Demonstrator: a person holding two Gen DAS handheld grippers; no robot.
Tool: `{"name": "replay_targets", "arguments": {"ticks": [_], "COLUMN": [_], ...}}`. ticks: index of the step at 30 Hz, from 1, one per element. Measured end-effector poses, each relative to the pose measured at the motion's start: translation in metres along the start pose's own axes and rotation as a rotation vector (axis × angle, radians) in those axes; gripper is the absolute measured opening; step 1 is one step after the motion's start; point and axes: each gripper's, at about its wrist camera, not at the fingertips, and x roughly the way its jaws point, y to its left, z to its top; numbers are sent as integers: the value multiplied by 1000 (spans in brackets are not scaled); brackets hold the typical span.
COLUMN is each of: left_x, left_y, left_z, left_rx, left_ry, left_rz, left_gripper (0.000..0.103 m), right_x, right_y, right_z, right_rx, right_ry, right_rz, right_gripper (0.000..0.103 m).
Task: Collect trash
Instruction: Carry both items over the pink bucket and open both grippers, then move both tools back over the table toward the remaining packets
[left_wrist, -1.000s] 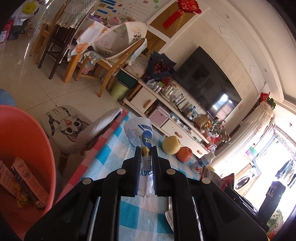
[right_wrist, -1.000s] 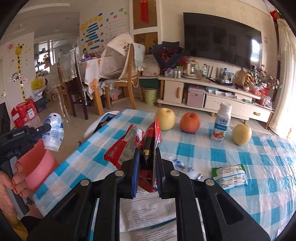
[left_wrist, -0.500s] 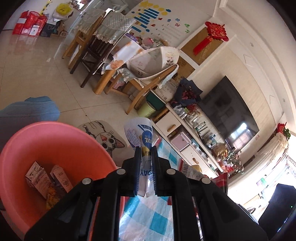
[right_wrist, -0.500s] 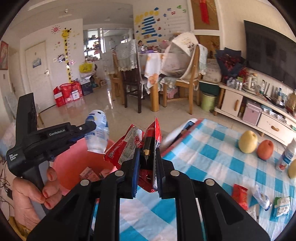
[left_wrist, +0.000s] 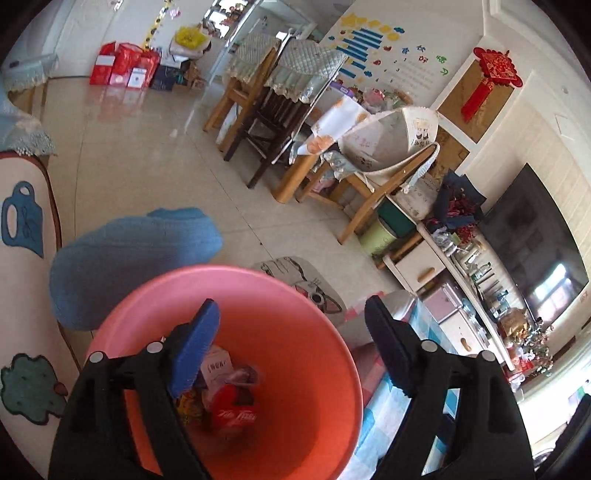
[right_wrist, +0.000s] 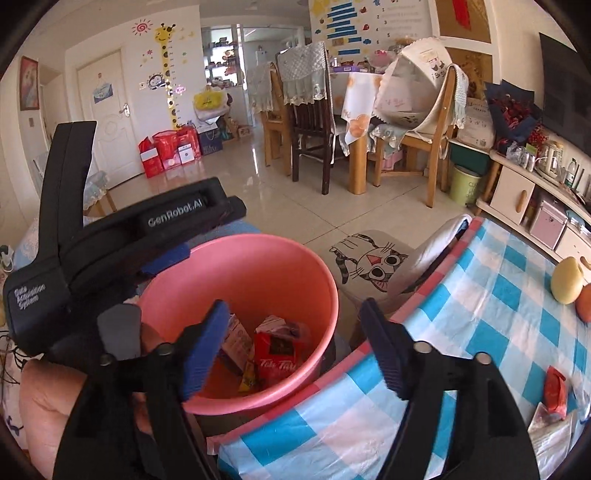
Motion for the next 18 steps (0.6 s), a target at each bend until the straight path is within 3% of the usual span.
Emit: {"name": "replay_targets", "arguments": {"ticks": [3, 6, 18], "left_x": [-4, -6, -25], "left_y": [1, -7, -90], "left_z": [2, 0, -38], "left_rx": [-17, -13, 209], "left_ry": [-32, -39, -87], "left_rz": [-19, -76, -272], "left_gripper": [87, 88, 96], "right_x": [-14, -32, -100], "right_y": [-13, -34, -86], "right_z": [-7, -14, -49], "right_rx": [37, 93, 100], "right_ry": [-21, -45, -84], "right_rz": [-50, -70, -234], "right_gripper": [86, 88, 93]}}
